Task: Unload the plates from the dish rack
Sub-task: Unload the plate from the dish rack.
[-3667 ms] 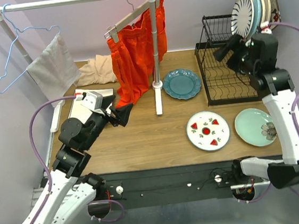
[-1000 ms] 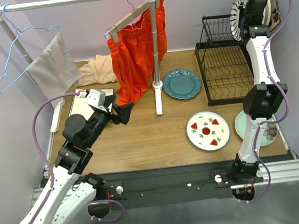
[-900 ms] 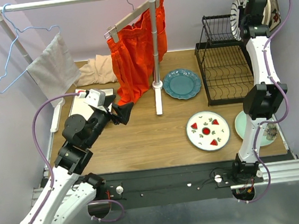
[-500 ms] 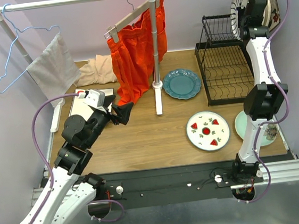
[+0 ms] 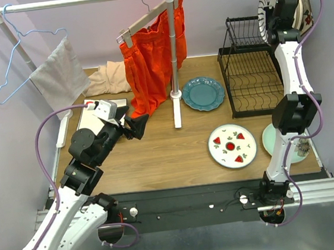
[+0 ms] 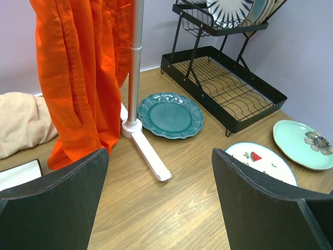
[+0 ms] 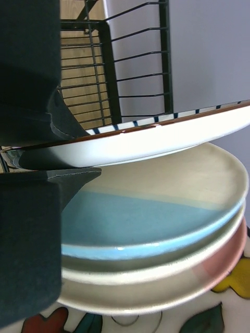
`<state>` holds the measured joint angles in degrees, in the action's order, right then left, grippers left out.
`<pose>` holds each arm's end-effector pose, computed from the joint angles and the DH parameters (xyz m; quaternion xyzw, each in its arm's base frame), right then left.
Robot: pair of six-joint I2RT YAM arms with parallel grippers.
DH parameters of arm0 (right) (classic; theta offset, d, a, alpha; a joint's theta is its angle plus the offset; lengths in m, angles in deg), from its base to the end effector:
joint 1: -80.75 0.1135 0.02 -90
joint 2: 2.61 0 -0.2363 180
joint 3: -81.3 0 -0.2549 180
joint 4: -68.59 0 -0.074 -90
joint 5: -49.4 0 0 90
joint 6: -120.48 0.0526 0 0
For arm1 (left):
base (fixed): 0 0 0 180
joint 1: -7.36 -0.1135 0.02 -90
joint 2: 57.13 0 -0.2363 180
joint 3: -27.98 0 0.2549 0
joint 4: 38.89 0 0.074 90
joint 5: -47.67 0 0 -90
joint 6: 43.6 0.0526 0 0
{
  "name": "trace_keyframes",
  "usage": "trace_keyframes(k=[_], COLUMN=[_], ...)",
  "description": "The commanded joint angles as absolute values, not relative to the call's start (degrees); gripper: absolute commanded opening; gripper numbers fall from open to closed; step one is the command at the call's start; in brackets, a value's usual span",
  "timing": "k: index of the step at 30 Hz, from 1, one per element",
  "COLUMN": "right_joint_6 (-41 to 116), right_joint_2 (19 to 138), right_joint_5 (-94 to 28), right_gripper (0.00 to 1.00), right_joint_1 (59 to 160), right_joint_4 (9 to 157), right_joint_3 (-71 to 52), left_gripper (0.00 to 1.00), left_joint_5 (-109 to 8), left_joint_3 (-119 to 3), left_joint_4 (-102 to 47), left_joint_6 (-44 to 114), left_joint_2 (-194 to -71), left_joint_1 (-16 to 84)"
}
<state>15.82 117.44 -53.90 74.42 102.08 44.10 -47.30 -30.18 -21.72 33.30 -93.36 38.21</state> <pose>0.4920 -0.0668 0.3933 0.0181 0.7683 -0.2031 0.6067 0.1623 -0.1023 0.3588 0.1359 0.6635 -0.3023 0.6708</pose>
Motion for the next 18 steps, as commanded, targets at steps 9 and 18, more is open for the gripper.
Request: trace_keyframes(k=[9, 18], right_joint_6=[19.8, 30.4], right_joint_2=[108.3, 100.8], right_joint_5=[-57.2, -52.8], right_gripper=[0.01, 0.01], right_joint_1=[74.6, 74.7], right_joint_4=[94.0, 94.1], right_joint_3=[49.2, 41.9], left_gripper=[0.9, 0.89], left_joint_5=[-47.8, -47.9], left_joint_3=[-30.5, -30.4], left_joint_4=[-21.7, -21.8], left_joint_6=[33.7, 33.6], left_joint_2=[-93.3, -93.0], left_joint_1=[38.0, 38.0])
